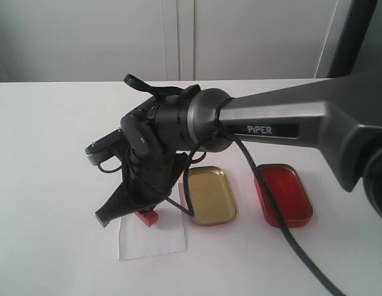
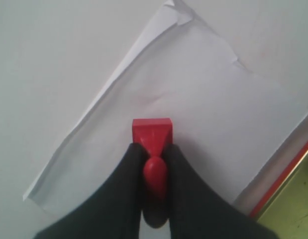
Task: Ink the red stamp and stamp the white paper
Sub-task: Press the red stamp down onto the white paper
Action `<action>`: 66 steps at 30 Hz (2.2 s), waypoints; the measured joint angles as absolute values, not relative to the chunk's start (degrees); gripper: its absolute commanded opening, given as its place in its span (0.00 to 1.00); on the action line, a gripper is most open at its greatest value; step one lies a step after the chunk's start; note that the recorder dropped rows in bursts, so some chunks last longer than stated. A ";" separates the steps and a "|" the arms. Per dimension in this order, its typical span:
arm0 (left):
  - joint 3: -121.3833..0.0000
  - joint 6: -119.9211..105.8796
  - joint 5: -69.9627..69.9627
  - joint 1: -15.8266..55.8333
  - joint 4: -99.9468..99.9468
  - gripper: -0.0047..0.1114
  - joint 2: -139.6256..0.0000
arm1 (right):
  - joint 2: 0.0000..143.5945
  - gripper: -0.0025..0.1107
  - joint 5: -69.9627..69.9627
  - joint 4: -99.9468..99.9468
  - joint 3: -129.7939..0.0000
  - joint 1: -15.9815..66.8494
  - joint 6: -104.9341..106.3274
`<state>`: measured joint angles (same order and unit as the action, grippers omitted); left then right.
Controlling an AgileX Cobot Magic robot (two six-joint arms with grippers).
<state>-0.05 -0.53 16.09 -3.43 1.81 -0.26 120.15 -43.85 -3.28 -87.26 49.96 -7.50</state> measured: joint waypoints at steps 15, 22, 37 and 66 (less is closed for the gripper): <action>-0.05 -0.53 16.09 -3.43 1.81 0.04 -0.26 | 120.48 0.02 -43.41 -4.16 -87.26 49.96 -7.93; -0.05 -0.53 16.09 -3.43 1.81 0.04 -0.26 | 121.80 0.02 -43.41 -4.46 -87.49 49.96 -7.93; -0.05 -0.53 16.09 -3.43 1.81 0.04 -0.26 | 124.38 0.02 -46.23 -4.72 -89.09 50.00 -7.93; -0.05 -0.53 16.09 -3.43 1.81 0.04 -0.26 | 125.17 0.02 -48.06 -4.72 -90.03 50.23 -7.93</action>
